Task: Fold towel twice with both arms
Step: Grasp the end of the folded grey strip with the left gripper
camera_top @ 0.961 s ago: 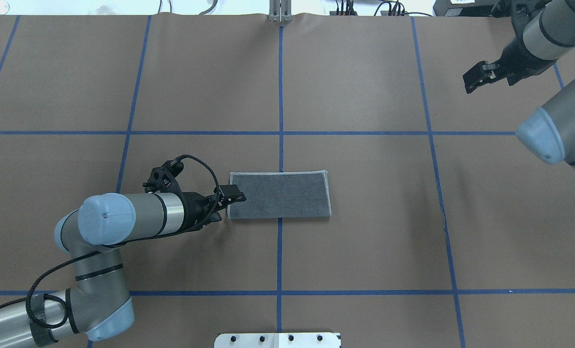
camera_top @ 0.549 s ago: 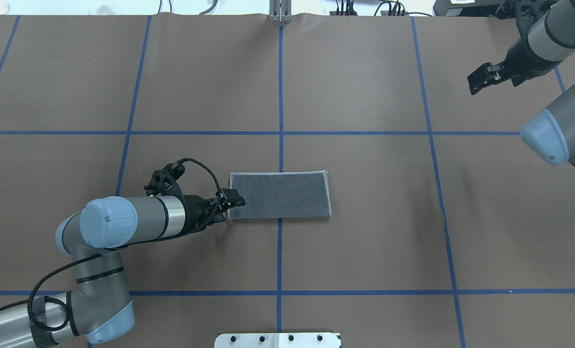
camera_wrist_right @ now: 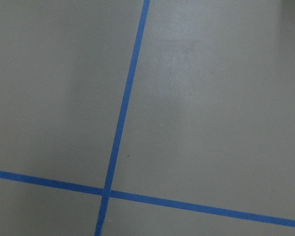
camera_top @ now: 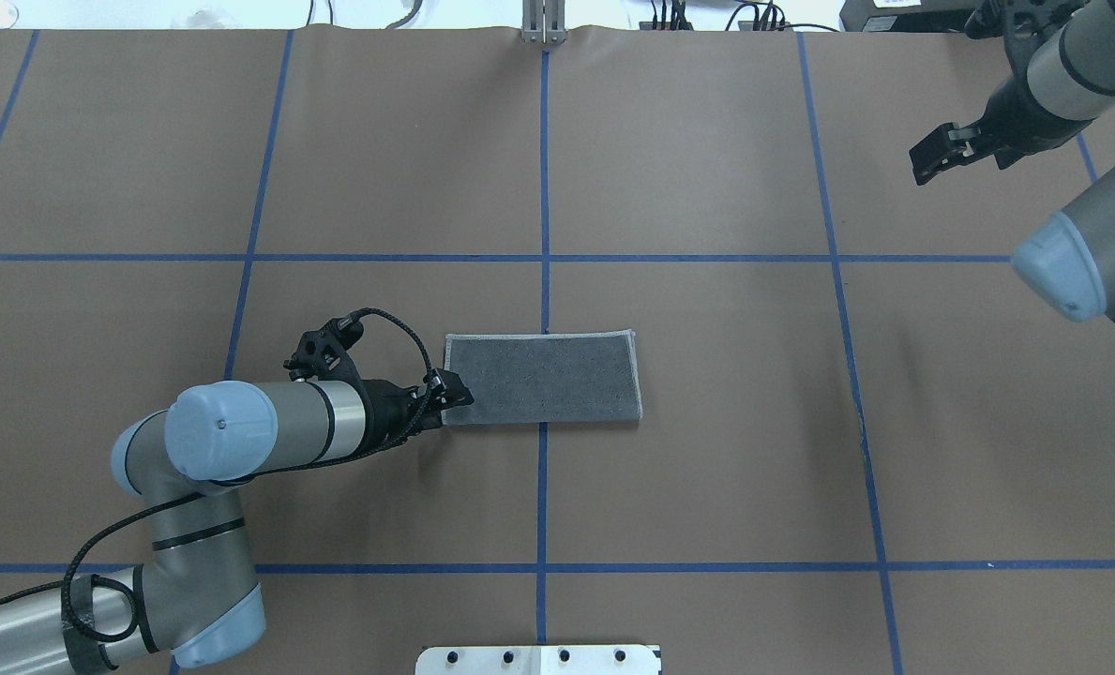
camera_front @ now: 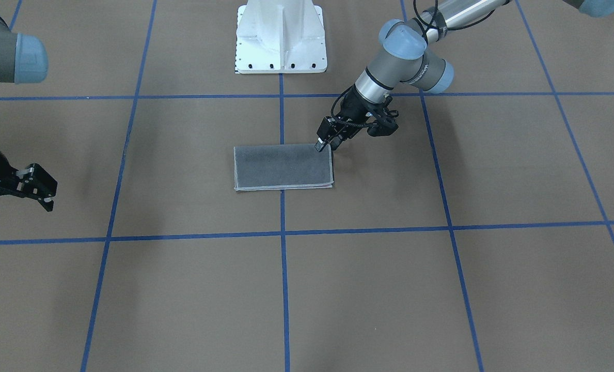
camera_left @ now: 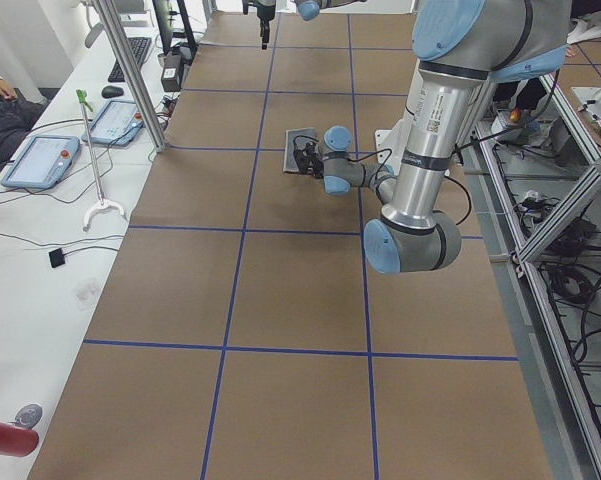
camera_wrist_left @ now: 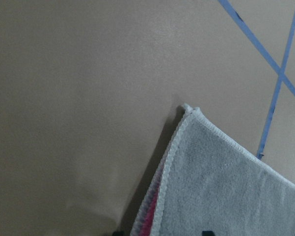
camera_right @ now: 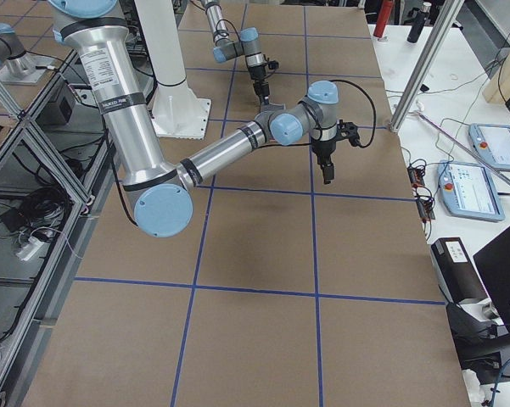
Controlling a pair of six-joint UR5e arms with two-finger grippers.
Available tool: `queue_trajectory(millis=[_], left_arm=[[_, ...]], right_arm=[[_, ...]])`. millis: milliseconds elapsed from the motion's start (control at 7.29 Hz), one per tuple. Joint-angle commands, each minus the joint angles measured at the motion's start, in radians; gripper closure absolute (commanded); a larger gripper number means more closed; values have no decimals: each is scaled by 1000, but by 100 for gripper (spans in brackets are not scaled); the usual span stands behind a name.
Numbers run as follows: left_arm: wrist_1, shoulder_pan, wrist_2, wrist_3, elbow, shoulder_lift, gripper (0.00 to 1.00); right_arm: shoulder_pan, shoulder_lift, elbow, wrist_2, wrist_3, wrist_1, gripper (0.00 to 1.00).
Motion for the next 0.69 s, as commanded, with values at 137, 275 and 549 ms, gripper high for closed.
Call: queue_trajectory(millis=[137, 275, 549], left_arm=[[4, 0, -1, 2, 0, 0, 51], [3, 0, 1, 2, -2, 2, 61], [3, -1, 1, 3, -8, 6, 83]], right_arm=[[2, 0, -1, 2, -1, 0, 0], [2, 0, -1, 2, -1, 2, 0], [4, -5, -1, 2, -1, 2, 0]])
